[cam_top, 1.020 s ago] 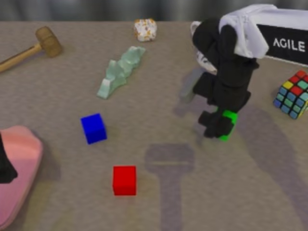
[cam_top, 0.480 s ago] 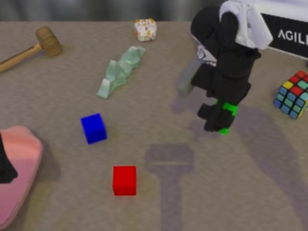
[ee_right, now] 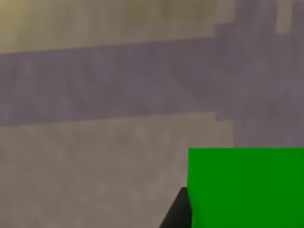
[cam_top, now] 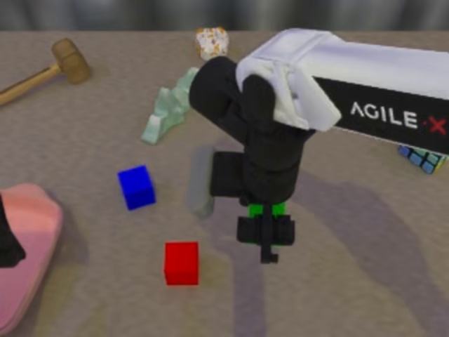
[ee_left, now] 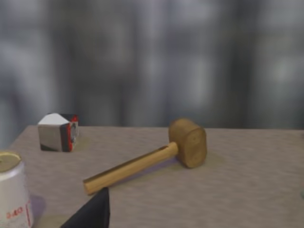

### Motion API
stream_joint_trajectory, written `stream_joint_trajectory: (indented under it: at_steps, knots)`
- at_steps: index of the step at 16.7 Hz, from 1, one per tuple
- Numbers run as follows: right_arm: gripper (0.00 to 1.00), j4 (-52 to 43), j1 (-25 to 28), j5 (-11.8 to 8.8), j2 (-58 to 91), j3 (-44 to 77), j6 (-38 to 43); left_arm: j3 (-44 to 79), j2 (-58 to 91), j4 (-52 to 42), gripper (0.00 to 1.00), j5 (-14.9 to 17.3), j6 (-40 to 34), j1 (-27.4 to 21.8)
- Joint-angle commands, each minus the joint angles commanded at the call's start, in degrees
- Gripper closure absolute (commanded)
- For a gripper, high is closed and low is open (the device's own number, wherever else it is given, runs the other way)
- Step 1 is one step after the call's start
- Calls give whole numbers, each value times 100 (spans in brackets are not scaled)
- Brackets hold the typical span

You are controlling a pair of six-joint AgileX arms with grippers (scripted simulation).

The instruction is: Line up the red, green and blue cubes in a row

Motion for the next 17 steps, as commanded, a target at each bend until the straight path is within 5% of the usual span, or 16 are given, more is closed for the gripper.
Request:
stream_joint_trajectory:
  at_steps: [8,17]
  knots:
    - [100,93,265,-1,-70,-152,-132,0,0,0,0,0,0,0]
    - [100,1414,299,5,325,-1066,-150,0,0,0,0,0,0,0]
